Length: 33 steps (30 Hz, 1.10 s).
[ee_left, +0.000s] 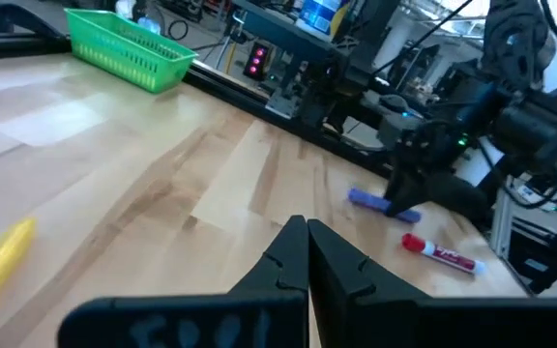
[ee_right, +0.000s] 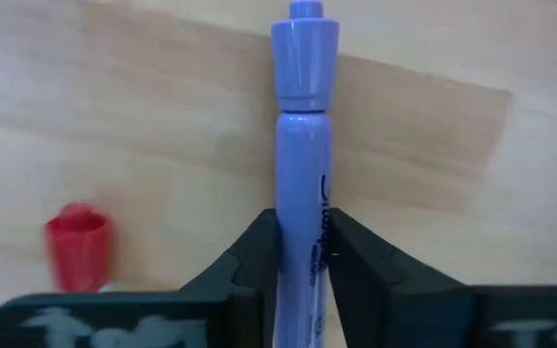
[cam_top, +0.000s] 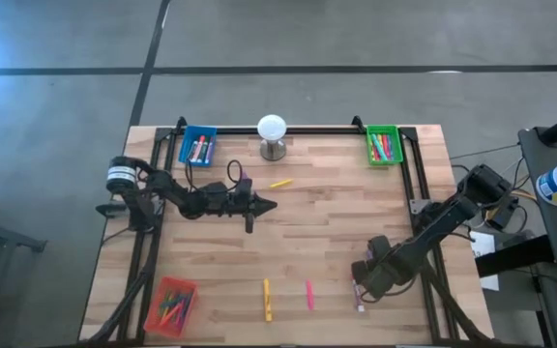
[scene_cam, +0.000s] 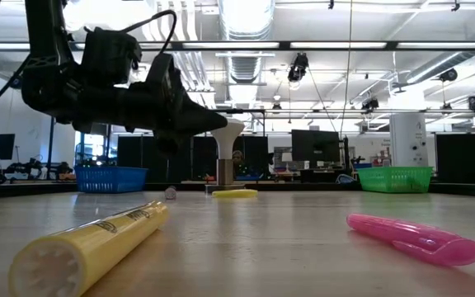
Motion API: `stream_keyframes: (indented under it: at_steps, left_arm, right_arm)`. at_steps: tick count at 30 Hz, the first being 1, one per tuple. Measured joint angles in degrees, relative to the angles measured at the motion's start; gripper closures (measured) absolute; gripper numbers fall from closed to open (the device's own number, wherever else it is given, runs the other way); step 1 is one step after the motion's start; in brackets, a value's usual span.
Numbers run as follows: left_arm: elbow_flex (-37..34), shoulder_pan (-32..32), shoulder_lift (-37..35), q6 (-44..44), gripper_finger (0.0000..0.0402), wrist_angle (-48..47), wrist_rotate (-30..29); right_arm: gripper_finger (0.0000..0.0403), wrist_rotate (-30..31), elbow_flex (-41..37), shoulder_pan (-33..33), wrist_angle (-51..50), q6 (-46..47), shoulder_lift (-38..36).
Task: Pick & Place Markers
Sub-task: Put the bottom violet highlighter pen into the green bin
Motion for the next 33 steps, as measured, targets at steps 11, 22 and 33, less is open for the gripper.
stream_keyframes:
  at_steps: [11, 22, 33]
  left_arm:
    - [-0.09, 0.00, -0.02, 1.60, 0.0401, -0.01, -0.01]
    - [-0.09, 0.00, -0.02, 1.75, 0.0401, 0.00, 0.04]
    - [-0.11, 0.00, -0.02, 2.24, 0.0401, 0.00, 0.09]
  right_arm:
    - [0.0339, 19.24, 3.35, -12.06, -8.55, -17.98, -13.19]
    - [0.0339, 19.77, 4.63, -61.16, -9.92, -70.24, -25.57]
    - [0.0339, 15.09, 4.96, -92.98, -1.66, -97.39, -17.01]
